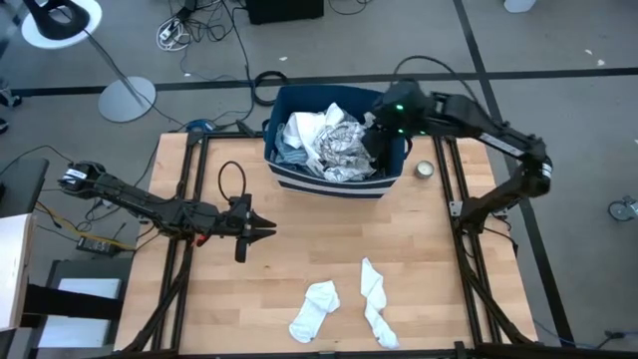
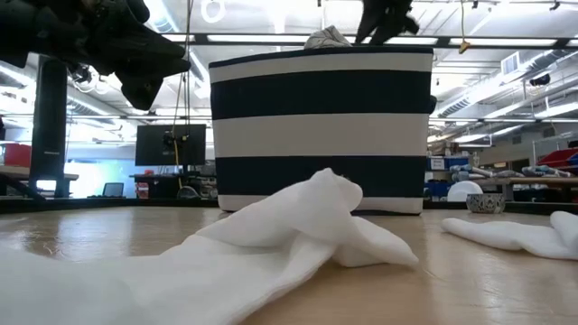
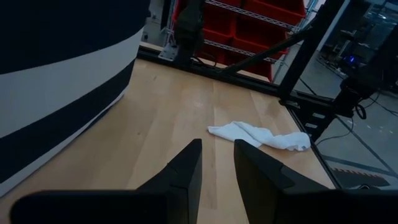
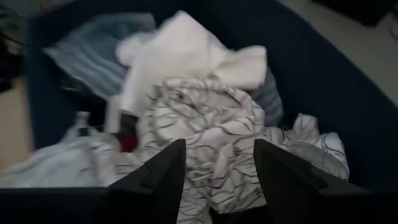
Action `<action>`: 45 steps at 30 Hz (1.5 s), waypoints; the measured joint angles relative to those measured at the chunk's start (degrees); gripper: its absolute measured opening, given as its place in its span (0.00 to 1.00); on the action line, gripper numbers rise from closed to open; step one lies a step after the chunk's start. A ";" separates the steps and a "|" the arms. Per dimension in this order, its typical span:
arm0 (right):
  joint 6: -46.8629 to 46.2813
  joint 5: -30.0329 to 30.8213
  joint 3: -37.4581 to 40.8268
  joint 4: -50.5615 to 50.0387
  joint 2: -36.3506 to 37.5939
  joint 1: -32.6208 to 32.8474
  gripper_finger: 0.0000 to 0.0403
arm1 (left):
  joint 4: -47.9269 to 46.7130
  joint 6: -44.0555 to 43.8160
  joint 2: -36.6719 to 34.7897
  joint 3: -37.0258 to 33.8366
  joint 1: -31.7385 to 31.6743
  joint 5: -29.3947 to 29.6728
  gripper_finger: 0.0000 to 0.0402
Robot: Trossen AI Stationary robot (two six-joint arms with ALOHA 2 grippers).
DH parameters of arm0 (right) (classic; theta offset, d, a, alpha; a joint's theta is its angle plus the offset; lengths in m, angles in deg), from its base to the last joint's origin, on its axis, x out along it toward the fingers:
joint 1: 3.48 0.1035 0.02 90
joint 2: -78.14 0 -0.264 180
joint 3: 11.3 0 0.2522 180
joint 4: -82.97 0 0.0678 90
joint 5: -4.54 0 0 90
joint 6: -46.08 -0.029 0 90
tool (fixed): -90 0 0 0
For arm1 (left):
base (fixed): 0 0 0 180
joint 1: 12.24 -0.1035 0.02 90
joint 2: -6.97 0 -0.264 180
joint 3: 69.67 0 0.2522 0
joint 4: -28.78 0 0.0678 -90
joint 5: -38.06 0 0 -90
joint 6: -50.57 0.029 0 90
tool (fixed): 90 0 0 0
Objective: Sort clothes
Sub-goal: Put the white pattern shirt into the blue laundry bin, then put the right white sock into the blue laundry bin
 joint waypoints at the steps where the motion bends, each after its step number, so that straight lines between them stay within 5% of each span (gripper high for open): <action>1: 0.00 0.08 0.00 0.18 1.07 0.73 0.47 | 0.01 0.00 0.00 0.00 0.00 0.00 0.25; 9: -0.96 -0.80 0.00 0.39 7.25 8.78 0.46 | -0.02 -0.22 0.00 0.00 0.00 0.00 0.25; 15: -2.09 3.98 2.14 -0.05 11.23 23.42 0.45 | -0.06 -0.24 0.00 0.00 0.00 0.00 0.25; 22: -11.59 15.94 16.12 2.35 14.20 44.16 0.42 | -0.83 -0.87 0.00 0.00 0.00 0.00 0.25; 27: -18.15 18.02 28.46 8.52 13.02 54.27 0.41 | -1.57 -1.49 0.02 0.00 0.00 0.24 0.25; 36: -26.12 15.11 46.67 27.99 3.99 58.58 0.41 | -1.22 -1.79 0.02 0.00 0.00 0.59 0.25; 45: -28.58 13.56 55.09 49.56 -8.69 58.56 0.38 | -1.88 -2.89 0.02 0.00 -0.01 0.57 0.25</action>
